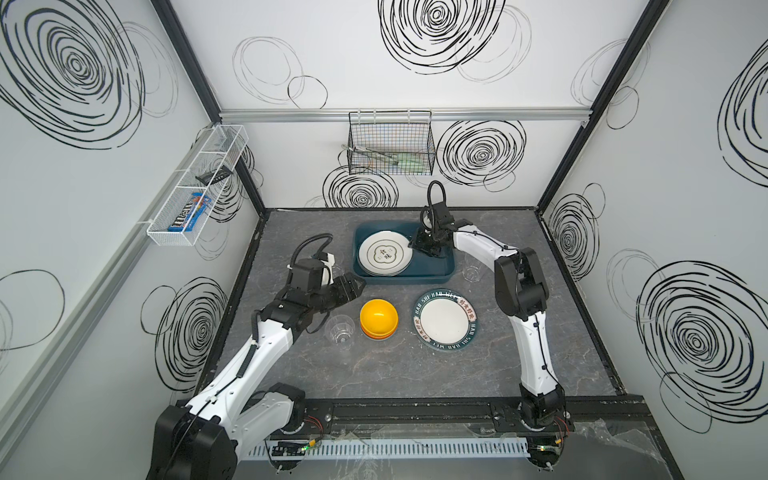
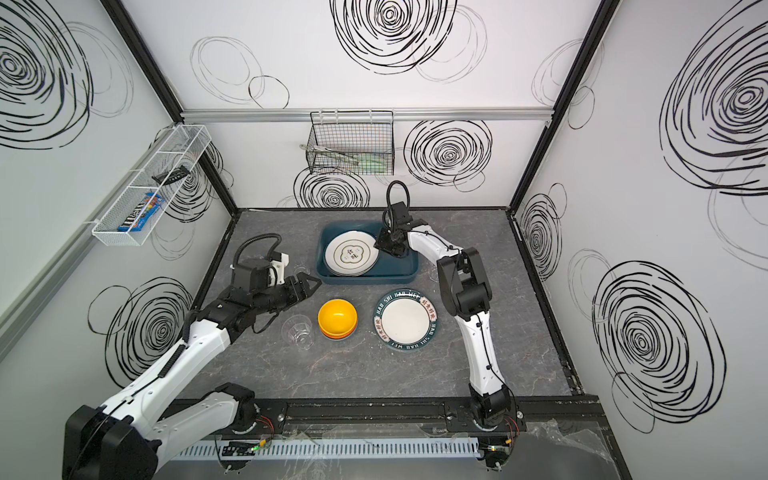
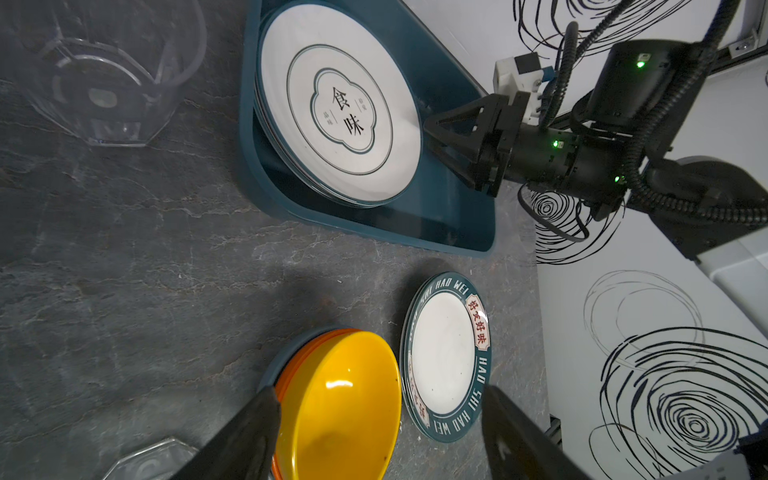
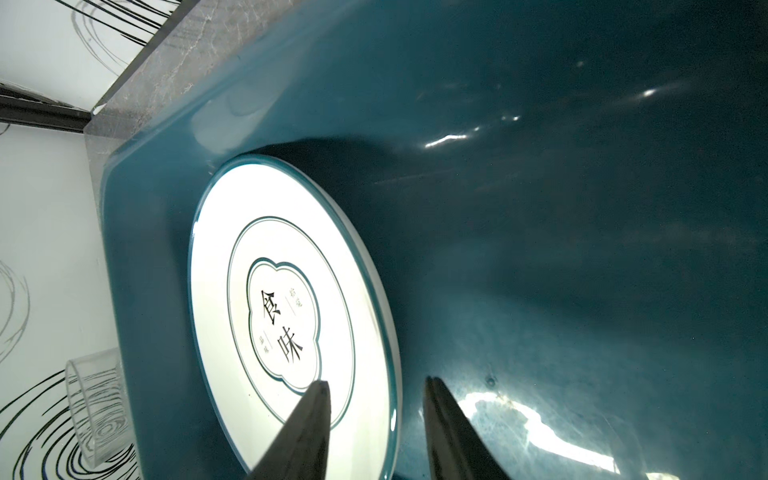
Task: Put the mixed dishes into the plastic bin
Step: 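Release the white plate and move both grippers to the teal 'HAO SHI HAO WEI' plate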
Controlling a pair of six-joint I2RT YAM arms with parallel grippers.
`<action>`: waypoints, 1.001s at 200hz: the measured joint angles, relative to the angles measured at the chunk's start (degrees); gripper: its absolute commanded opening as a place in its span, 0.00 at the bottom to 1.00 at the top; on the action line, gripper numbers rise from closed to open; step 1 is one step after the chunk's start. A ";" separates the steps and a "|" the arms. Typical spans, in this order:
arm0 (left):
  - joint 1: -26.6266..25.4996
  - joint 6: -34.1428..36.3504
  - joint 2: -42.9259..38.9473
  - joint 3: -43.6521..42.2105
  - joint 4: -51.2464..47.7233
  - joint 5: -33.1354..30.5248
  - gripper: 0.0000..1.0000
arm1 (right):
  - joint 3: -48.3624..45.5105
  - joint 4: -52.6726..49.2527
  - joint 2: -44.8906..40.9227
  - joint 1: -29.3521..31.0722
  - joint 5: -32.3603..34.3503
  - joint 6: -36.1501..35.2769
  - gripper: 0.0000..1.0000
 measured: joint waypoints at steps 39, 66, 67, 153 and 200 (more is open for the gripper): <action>-2.21 -0.11 0.02 0.11 -0.22 -0.79 0.80 | -0.72 -0.92 -0.83 0.02 0.39 -0.87 0.41; -5.20 -0.02 0.48 0.72 -0.66 -1.95 0.79 | -6.71 -0.87 -6.60 0.22 1.22 -1.95 0.37; -5.27 -0.02 0.50 0.76 -0.68 -1.99 0.79 | -6.93 -0.85 -6.80 0.22 1.20 -1.95 0.37; -16.92 0.39 5.97 5.90 -0.94 -7.32 0.74 | -32.46 1.29 -35.67 0.31 -0.07 -4.63 0.35; -24.17 1.09 12.31 10.43 -1.33 -11.02 0.70 | -45.66 0.61 -47.80 -2.95 -1.60 -5.62 0.37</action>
